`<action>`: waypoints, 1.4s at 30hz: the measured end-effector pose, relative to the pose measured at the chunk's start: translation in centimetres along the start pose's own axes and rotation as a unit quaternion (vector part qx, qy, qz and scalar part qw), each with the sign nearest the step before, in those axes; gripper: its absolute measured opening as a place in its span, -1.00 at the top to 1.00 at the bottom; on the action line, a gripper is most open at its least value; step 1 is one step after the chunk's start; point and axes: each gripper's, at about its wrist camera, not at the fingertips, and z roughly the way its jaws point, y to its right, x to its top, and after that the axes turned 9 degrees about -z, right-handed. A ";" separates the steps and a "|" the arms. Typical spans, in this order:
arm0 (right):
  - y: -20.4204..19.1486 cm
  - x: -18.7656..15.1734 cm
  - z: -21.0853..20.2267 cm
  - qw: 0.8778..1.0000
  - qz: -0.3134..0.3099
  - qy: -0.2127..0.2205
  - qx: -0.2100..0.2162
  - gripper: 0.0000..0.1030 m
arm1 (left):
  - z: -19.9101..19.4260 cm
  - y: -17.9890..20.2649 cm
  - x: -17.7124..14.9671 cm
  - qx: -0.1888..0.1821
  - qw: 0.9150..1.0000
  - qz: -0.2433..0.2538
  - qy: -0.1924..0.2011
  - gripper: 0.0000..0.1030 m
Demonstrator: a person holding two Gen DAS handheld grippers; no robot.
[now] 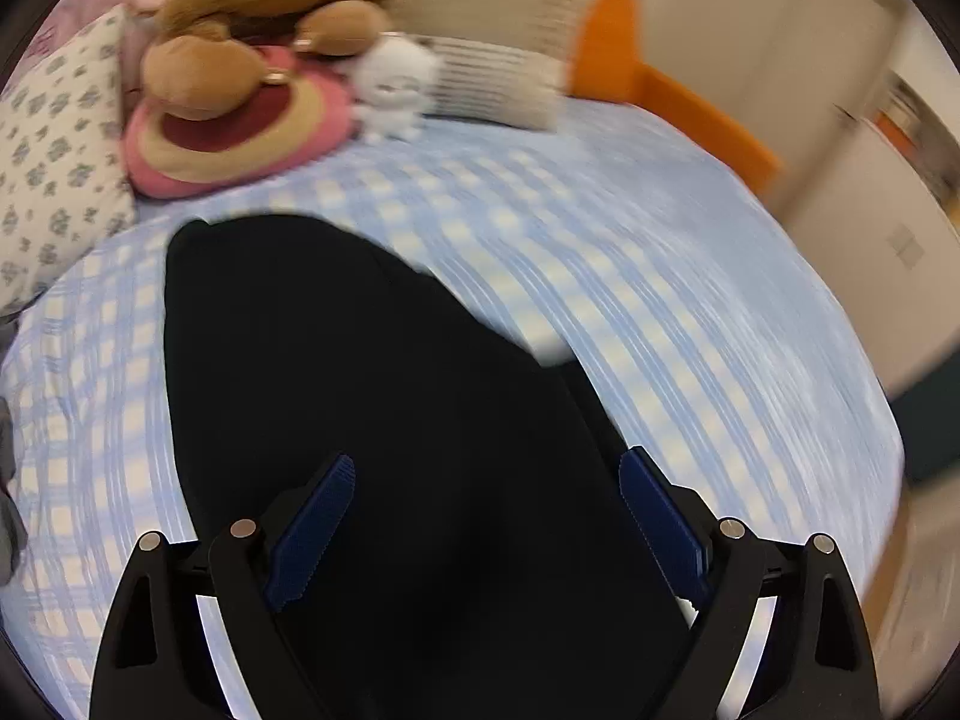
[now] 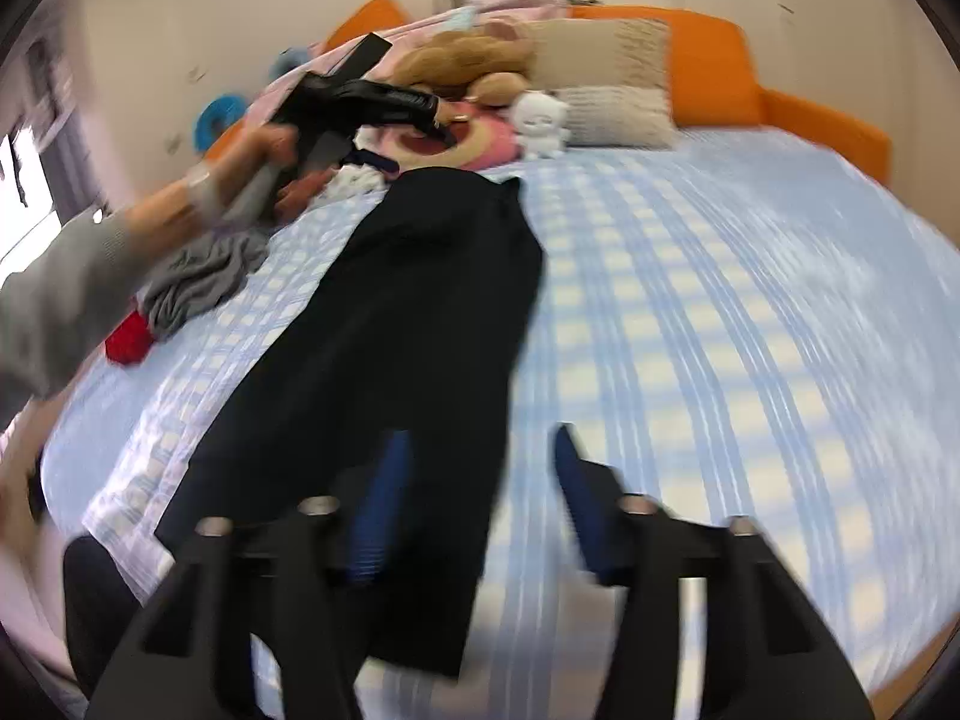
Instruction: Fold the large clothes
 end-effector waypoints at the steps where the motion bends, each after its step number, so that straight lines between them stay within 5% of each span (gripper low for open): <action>1: 0.2 0.8 0.9 1.000 0.001 -0.003 0.017 0.29 | -0.6 -0.1 -1.7 -0.011 1.000 0.005 -0.003 -0.77; 3: 0.4 1.7 2.4 0.999 0.001 -0.011 0.048 0.51 | -2.3 -1.0 -6.2 -0.050 0.999 -0.002 -0.009 -0.77; 7: 0.1 1.8 5.3 0.996 -0.002 -0.040 0.081 0.54 | -2.3 -2.8 -14.0 -0.098 0.994 -0.033 -0.046 -0.77; 15: -1.0 -3.1 7.7 0.988 0.014 -0.127 0.087 0.63 | -0.3 -0.2 -22.4 -0.088 0.993 0.017 -0.081 -0.80; 24: -2.5 -6.2 5.1 0.988 0.012 -0.134 0.072 0.66 | -2.0 0.0 -26.0 -0.095 0.992 0.034 -0.076 -0.80; 32: -3.0 -3.6 2.1 0.991 -0.045 -0.109 0.063 0.62 | -6.1 -0.9 -25.1 -0.119 0.992 0.018 -0.037 -0.81; 34: -2.0 -2.9 1.3 0.991 -0.051 -0.109 0.055 0.43 | -7.6 -2.0 -25.5 -0.118 0.993 0.007 -0.030 -0.82; 37: -0.6 -3.2 1.5 0.990 -0.041 -0.124 0.058 0.40 | -7.6 -2.9 -26.6 -0.122 0.991 -0.009 -0.049 -0.82; 42: -2.0 -6.0 3.9 0.976 -0.105 -0.183 0.057 0.40 | -4.0 -2.0 -30.3 -0.061 0.994 0.010 -0.094 -0.82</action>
